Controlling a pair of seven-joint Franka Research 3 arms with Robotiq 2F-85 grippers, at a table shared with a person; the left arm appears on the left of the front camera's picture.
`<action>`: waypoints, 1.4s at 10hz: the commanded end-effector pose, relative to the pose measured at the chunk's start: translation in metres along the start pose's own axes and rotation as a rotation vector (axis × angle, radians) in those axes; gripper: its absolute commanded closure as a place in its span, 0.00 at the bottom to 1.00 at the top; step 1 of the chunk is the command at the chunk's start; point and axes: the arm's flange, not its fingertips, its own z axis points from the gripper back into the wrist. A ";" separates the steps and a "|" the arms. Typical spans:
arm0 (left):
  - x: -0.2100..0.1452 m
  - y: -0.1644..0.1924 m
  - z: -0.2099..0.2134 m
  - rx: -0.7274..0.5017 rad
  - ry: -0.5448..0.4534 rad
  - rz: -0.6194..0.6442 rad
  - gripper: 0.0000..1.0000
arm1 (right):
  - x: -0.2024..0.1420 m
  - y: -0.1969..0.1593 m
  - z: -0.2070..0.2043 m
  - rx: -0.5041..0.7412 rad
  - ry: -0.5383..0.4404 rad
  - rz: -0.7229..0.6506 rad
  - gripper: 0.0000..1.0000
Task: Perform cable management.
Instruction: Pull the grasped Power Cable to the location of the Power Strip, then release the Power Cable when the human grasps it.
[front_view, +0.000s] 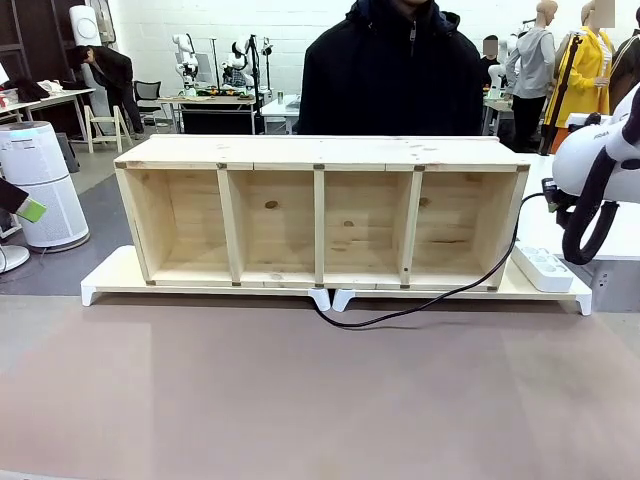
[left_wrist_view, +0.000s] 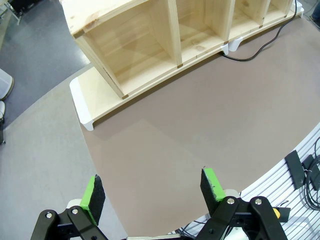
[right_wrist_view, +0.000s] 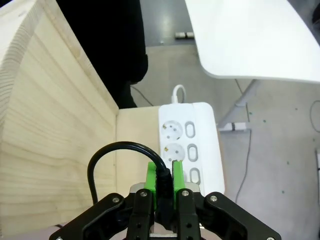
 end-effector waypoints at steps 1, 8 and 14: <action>0.002 0.002 -0.002 0.006 -0.009 0.001 0.00 | -0.003 -0.003 0.004 -0.010 -0.010 -0.010 0.84; 0.002 0.002 -0.002 0.006 -0.009 0.001 0.00 | -0.003 -0.003 0.004 -0.010 -0.010 -0.010 0.84; 0.002 0.002 -0.002 0.006 -0.009 0.001 0.00 | -0.003 -0.003 0.004 -0.010 -0.010 -0.010 0.84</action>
